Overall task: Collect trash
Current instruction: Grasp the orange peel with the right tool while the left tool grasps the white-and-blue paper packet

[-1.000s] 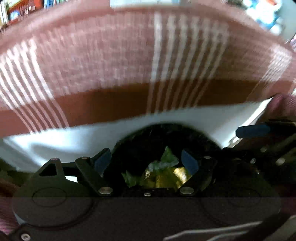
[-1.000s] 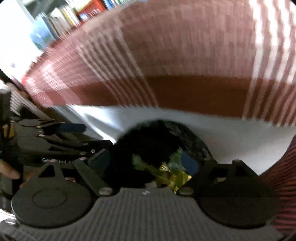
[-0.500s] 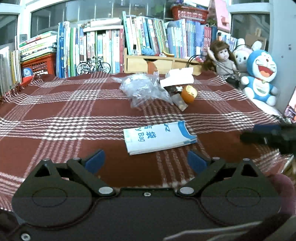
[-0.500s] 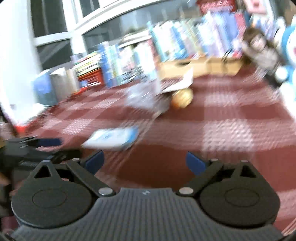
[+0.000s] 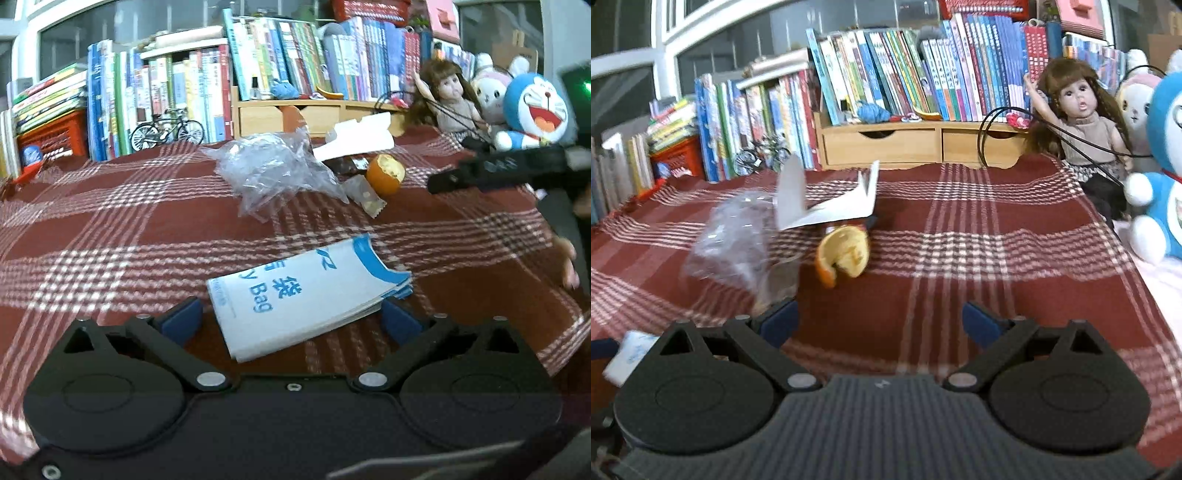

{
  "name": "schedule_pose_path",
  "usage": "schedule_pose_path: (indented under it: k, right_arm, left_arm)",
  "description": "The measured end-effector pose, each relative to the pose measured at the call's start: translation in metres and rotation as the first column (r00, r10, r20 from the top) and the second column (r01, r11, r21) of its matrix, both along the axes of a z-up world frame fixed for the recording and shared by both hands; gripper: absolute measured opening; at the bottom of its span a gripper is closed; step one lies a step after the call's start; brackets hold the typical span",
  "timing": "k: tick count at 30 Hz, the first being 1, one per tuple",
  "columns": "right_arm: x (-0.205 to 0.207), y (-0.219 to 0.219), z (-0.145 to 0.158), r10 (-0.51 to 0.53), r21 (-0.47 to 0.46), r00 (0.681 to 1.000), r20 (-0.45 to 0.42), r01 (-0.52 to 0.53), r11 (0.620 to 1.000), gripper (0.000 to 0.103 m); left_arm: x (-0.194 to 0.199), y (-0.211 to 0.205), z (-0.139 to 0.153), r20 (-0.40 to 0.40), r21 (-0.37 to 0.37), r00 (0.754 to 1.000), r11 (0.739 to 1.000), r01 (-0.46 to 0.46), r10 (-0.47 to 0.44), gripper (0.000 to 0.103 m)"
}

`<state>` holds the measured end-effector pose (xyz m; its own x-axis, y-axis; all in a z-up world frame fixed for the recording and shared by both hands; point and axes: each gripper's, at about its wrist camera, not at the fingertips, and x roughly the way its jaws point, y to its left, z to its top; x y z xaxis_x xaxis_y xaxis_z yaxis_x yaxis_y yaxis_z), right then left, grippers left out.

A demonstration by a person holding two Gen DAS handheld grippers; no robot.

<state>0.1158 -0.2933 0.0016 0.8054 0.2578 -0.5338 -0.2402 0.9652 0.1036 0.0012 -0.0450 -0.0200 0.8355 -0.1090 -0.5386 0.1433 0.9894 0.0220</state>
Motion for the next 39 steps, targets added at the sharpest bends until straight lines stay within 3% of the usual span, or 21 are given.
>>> schedule_pose_path:
  k: [10,13,15,18,20,21,23,27,31,34,36,37,39]
  right_arm:
    - [0.058,0.041,-0.005,0.073,-0.104,0.996,-0.054,-0.078,0.991,0.094]
    - [0.068,0.051,-0.008,0.087,-0.104,0.994,-0.072,-0.094,0.99,0.084]
    - [0.071,0.056,-0.009,0.09,-0.094,0.992,-0.084,-0.098,0.991,0.065]
    - [0.067,0.057,-0.009,0.076,-0.068,0.995,-0.069,-0.081,0.994,0.043]
    - [0.061,0.054,-0.008,0.073,-0.054,0.995,-0.061,-0.076,0.996,0.037]
    - [0.059,0.051,-0.008,0.067,-0.051,0.996,-0.058,-0.07,0.996,0.036]
    - [0.052,0.046,-0.007,0.055,-0.037,0.997,-0.055,-0.057,0.998,0.033]
    - [0.037,0.034,-0.004,0.049,-0.009,0.998,-0.045,-0.049,0.999,0.032]
    - [0.02,0.024,0.002,0.06,0.006,0.998,-0.032,-0.06,0.998,0.032]
    - [0.009,0.017,0.005,0.073,0.02,0.997,-0.03,-0.072,0.997,0.032]
    - [0.002,0.014,0.007,0.082,0.022,0.996,-0.026,-0.081,0.996,0.032]
    - [-0.001,0.013,0.007,0.085,0.021,0.996,-0.024,-0.084,0.996,0.033]
    - [-0.006,0.011,0.007,0.09,0.021,0.996,-0.022,-0.09,0.996,0.033]
  left_arm:
    - [0.025,0.002,0.0,-0.003,-0.029,1.0,0.999,0.025,-0.025,0.102]
    - [0.027,0.001,0.001,0.007,-0.038,0.999,0.999,0.033,-0.032,0.102]
    - [0.026,0.003,0.001,0.033,-0.079,0.998,0.995,0.055,-0.053,0.098]
    - [0.028,0.003,0.001,0.028,-0.098,0.999,0.994,0.042,-0.039,0.078]
    - [0.026,0.002,0.002,0.046,-0.071,0.999,0.997,0.015,-0.012,0.052]
    - [0.026,0.003,0.003,0.049,-0.065,0.999,0.998,0.003,0.0,0.046]
    - [0.026,0.008,0.006,0.04,-0.073,0.999,0.997,-0.013,0.016,0.021]
    - [0.017,0.016,0.013,0.025,-0.088,1.0,0.996,0.004,-0.001,0.012]
    - [-0.006,0.014,0.018,0.03,-0.031,0.994,0.994,0.108,-0.107,0.019]
    - [-0.019,0.012,0.025,0.033,0.017,0.985,0.985,0.171,-0.172,0.059]
    - [-0.023,0.012,0.03,0.07,0.037,0.975,0.977,0.208,-0.21,0.077]
    - [-0.023,0.011,0.033,0.102,0.061,0.97,0.975,0.215,-0.22,0.091]
    - [-0.014,0.007,0.036,0.122,0.112,0.96,0.965,0.238,-0.251,0.097]
